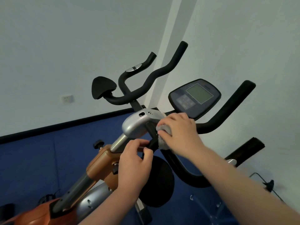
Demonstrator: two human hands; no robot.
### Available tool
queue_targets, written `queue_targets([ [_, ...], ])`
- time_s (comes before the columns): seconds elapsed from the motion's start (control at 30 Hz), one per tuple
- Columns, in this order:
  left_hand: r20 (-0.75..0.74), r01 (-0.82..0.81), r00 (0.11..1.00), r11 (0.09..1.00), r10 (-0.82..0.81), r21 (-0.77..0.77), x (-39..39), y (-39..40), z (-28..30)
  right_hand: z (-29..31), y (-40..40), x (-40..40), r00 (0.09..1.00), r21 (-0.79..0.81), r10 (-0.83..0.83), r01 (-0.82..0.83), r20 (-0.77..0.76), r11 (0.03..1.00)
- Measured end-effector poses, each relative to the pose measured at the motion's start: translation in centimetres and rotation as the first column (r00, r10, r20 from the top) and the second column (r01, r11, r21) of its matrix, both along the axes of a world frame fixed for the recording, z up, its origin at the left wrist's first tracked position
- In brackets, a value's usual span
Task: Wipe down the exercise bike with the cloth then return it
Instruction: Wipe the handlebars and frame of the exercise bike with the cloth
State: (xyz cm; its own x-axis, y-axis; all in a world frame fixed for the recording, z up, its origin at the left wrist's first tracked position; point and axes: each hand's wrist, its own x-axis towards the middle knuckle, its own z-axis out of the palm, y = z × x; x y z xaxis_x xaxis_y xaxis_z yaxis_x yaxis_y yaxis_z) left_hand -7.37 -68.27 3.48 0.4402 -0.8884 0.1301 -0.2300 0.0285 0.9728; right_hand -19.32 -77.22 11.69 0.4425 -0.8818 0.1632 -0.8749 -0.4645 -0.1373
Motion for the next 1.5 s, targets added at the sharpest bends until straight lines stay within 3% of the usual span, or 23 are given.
queue_targets([
  [0.1, 0.003, -0.001, 1.000, 1.000, 0.001, -0.006, 0.0, -0.1, -0.1, -2.4, 1.8, 0.8, 0.968, -0.144, 0.013, 0.023, 0.249, 0.989],
  [0.23, -0.028, -0.025, 0.999, 0.999, 0.024, -0.024, 0.0, -0.3, -0.2, -2.4, 2.5, 1.0, 0.906, -0.046, 0.096, -0.085, 0.413, 0.995],
  [0.37, -0.096, -0.040, 0.995, 0.997, 0.033, -0.072, 0.0, 0.0, -0.1, -2.5, 4.3, -0.1, 0.885, 0.061, 0.183, -0.231, 0.428, 0.971],
  [0.47, -0.064, -0.024, 0.998, 0.996, 0.019, -0.085, 0.0, 0.1, 0.0, -2.2, 4.8, -1.5, 0.887, 0.195, 0.178, -0.282, 0.426, 0.939],
  [0.63, 0.034, 0.055, 0.998, 0.997, -0.053, -0.053, 0.3, 0.0, 0.1, -0.7, 3.8, -2.9, 0.973, 0.357, 0.192, -0.227, 0.130, 0.906],
  [0.77, 0.075, 0.140, 0.988, 0.990, -0.138, -0.021, 0.6, -0.1, 0.2, -0.1, 4.1, -3.2, 0.984, 0.315, 0.174, -0.179, 0.046, 0.932],
  [1.0, 0.247, 0.265, 0.935, 0.964, -0.255, -0.011, 1.3, -0.2, 0.8, 0.1, 5.6, -4.4, 0.992, 0.330, 0.005, -0.046, 0.125, 0.943],
  [1.13, 0.321, 0.299, 0.904, 0.954, -0.283, 0.000, 1.5, -0.8, 0.7, -0.7, 6.5, -4.4, 0.988, 0.257, -0.106, 0.074, 0.114, 0.964],
  [1.5, 0.559, 0.346, 0.750, 0.930, -0.353, 0.123, 3.1, -1.5, 3.0, -0.5, 8.0, -5.5, 0.903, 0.105, -0.257, 0.235, 0.346, 0.966],
])
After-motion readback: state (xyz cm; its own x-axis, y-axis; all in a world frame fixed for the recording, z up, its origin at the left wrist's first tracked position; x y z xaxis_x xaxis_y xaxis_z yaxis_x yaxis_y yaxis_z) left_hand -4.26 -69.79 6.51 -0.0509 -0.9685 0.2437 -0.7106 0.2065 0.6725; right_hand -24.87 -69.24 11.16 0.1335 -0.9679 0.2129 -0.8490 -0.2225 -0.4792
